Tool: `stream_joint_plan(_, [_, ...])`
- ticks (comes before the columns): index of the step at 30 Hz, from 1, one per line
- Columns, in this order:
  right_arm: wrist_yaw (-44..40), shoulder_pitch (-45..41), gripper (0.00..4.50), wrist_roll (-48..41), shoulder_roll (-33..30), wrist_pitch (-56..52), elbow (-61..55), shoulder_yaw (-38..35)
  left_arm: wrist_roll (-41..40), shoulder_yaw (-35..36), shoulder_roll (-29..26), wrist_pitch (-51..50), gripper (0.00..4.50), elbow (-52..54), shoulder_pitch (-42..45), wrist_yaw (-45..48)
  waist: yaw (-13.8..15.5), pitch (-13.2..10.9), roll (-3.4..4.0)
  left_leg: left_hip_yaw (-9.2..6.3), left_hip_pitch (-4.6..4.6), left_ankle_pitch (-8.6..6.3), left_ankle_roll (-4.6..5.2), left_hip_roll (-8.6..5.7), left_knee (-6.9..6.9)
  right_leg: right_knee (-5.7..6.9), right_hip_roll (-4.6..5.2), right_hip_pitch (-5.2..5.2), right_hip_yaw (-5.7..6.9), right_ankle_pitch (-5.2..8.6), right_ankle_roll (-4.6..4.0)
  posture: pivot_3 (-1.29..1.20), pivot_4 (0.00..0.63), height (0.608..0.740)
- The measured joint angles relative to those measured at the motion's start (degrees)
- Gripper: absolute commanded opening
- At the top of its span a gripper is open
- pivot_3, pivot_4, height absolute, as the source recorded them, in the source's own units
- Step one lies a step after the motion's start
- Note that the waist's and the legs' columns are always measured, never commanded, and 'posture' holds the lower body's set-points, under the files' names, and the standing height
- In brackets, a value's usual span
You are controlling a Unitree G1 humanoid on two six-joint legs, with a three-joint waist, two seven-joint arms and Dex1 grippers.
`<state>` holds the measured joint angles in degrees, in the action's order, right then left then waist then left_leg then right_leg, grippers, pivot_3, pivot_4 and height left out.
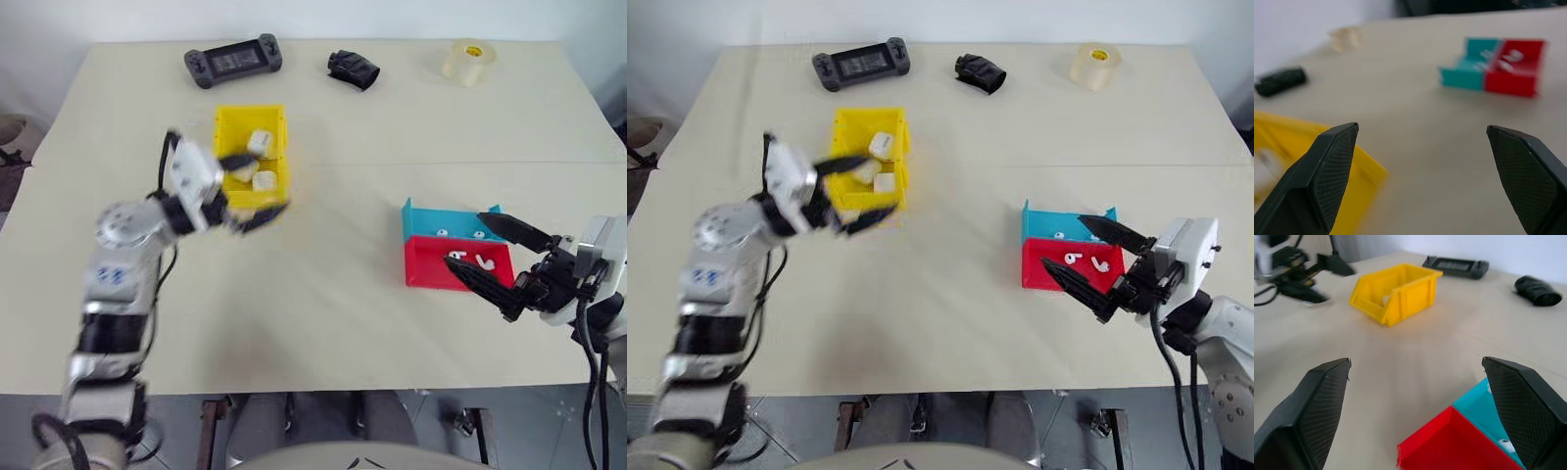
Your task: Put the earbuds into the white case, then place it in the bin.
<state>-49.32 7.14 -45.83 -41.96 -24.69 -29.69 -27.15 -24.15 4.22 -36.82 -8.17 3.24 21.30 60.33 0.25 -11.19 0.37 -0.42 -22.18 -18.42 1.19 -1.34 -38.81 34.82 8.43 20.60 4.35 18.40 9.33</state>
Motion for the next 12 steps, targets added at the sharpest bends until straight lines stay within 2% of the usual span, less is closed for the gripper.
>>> stream_joint_plan(2, [-1.32,-0.82,4.5,0.62,-0.29,0.2,1.79,0.09,-2.9,2.57,-1.51,1.86,4.48,0.61,-4.41,4.91,0.55,0.0,0.0,-0.01,0.0,0.0,0.0,-0.01,-0.06,-0.04,0.02,-0.04,0.0,0.0,0.0,0.0,0.15,0.74])
stream_joint_plan(6, [-4.43,-1.25,4.5,2.52,-0.81,2.08,5.09,0.07,-4.42,8.59,-5.02,5.07,4.48,0.42,-10.47,8.89,1.29,0.0,0.0,-0.04,-0.02,-0.03,0.04,-0.05,-0.05,-0.08,0.08,-0.04,0.0,0.0,0.0,0.0,0.15,0.74])
stream_joint_plan(12, [-7.46,-1.59,4.5,4.35,-1.39,3.51,7.69,0.1,-4.17,9.99,-6.14,2.65,4.48,2.11,-13.64,5.52,1.19,0.0,0.0,-0.04,-0.02,-0.05,0.05,-0.05,-0.04,-0.07,0.09,-0.04,0.0,-0.01,0.01,0.0,0.15,0.74])
